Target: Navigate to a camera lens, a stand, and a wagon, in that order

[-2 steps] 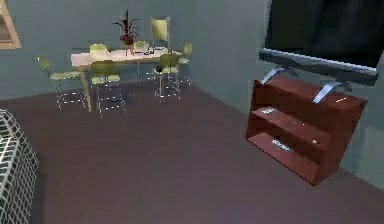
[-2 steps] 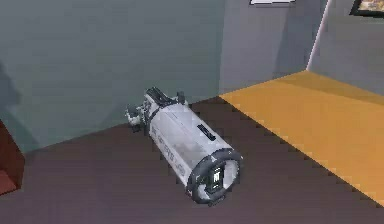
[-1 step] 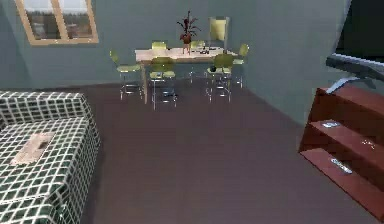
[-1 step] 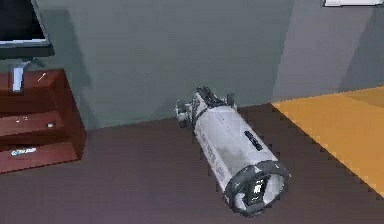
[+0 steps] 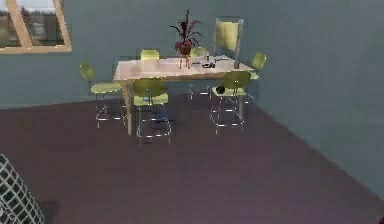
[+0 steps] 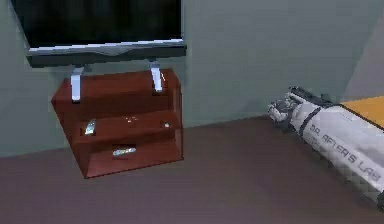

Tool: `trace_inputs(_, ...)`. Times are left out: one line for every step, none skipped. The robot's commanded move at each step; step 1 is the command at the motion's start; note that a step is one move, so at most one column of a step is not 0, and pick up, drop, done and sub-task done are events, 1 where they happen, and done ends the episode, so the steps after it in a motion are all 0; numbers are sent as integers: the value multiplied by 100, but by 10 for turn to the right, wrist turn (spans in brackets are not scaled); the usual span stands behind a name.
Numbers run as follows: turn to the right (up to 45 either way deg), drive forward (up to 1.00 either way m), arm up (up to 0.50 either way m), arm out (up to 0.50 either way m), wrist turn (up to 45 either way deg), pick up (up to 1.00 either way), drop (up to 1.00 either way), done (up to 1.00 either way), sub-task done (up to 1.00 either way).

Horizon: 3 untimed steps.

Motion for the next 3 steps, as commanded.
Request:
trace_inputs(0, 100, 0, 0, 0, 0, 0, 0, 0)
trace_inputs(0, 40, 0, 0, 0, 0, 0, 0, 0)
trace_inputs(180, 0, 0, 0, 0, 0, 0, 0, 0)
